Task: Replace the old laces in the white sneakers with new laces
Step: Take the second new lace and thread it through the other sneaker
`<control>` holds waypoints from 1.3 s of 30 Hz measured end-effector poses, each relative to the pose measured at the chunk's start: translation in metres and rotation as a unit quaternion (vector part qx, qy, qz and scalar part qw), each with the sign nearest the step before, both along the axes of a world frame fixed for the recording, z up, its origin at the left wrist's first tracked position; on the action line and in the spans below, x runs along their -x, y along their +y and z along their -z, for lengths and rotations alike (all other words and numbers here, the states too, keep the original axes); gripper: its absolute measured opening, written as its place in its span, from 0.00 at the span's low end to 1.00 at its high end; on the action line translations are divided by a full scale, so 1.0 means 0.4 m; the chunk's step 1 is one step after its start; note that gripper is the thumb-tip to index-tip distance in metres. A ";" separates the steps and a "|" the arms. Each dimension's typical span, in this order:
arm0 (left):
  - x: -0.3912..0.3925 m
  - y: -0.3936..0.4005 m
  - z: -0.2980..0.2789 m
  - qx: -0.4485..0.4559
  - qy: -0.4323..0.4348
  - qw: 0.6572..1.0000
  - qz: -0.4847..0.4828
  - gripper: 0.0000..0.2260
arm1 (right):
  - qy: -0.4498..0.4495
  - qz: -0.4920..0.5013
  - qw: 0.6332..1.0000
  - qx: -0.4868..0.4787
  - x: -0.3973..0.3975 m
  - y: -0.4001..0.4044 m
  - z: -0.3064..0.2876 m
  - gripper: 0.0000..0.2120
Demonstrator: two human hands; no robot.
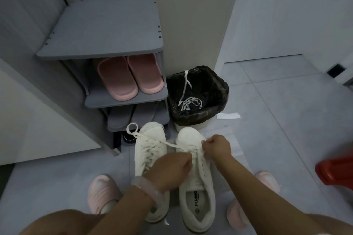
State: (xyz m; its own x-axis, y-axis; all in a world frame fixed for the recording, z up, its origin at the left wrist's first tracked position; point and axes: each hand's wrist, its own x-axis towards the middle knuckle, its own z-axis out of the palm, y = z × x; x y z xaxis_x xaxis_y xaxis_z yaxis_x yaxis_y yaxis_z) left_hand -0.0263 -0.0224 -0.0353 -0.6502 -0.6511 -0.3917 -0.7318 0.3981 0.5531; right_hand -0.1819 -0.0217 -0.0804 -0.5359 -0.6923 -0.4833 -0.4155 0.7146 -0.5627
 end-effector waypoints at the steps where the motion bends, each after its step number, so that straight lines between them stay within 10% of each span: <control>1: -0.002 0.006 0.017 -0.002 -0.009 1.000 0.022 0.08 | -0.005 0.013 0.999 0.033 -0.006 -0.006 -0.002 0.09; 10: -0.014 -0.007 0.054 -0.033 -0.035 0.997 0.059 0.11 | -0.422 0.102 0.890 0.141 -0.005 -0.011 -0.065 0.08; 17: -0.009 0.002 0.064 -0.035 -0.042 0.995 0.078 0.13 | -0.194 -0.062 0.963 0.177 -0.026 -0.035 -0.062 0.18; 22: -0.010 0.007 0.065 -0.034 -0.053 0.994 0.087 0.14 | -0.123 -0.305 0.925 0.191 -0.097 -0.049 -0.078 0.12; 25: -0.008 0.003 0.050 -0.040 -0.039 0.996 0.075 0.13 | -0.277 -0.211 0.915 0.204 -0.121 -0.054 -0.123 0.13; 32: -0.014 -0.034 0.018 0.074 0.065 0.988 -0.123 0.08 | -0.336 0.136 0.852 0.378 0.066 -0.040 -0.217 0.10; 39: -0.020 -0.043 0.033 0.084 -0.009 0.985 -0.152 0.10 | -0.165 -0.005 0.981 0.100 0.176 0.058 -0.188 0.11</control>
